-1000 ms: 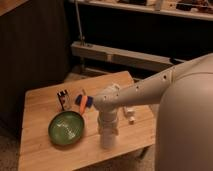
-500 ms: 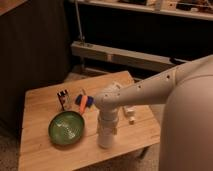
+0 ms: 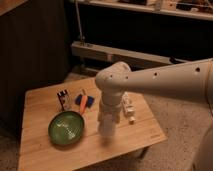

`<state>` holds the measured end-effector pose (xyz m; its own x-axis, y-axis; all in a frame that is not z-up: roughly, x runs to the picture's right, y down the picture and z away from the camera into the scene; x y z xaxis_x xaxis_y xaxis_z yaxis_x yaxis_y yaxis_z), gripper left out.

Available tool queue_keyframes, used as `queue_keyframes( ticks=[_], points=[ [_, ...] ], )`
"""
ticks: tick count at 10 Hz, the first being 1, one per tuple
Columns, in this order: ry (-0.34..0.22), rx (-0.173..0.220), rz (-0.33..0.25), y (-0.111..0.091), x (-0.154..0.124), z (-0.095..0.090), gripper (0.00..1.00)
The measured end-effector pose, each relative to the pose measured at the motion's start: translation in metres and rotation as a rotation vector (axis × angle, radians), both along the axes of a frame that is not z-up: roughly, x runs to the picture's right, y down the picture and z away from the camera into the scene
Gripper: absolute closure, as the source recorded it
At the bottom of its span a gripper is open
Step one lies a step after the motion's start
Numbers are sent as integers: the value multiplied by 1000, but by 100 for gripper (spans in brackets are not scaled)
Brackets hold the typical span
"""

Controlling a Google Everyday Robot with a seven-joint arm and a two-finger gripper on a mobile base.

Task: Place the ceramic cup over the eraser

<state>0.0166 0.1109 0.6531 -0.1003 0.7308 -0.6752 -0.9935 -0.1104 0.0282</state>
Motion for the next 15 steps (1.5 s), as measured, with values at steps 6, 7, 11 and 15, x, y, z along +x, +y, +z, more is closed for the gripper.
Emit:
queue_keyframes(
  ticks=[6, 7, 11, 15],
  points=[
    [-49, 55, -64, -144, -24, 4, 94],
    [-69, 68, -77, -165, -39, 8, 94],
    [-159, 128, -139, -219, -98, 12, 94],
    [-198, 166, -222, -229, -155, 14, 94]
  ],
)
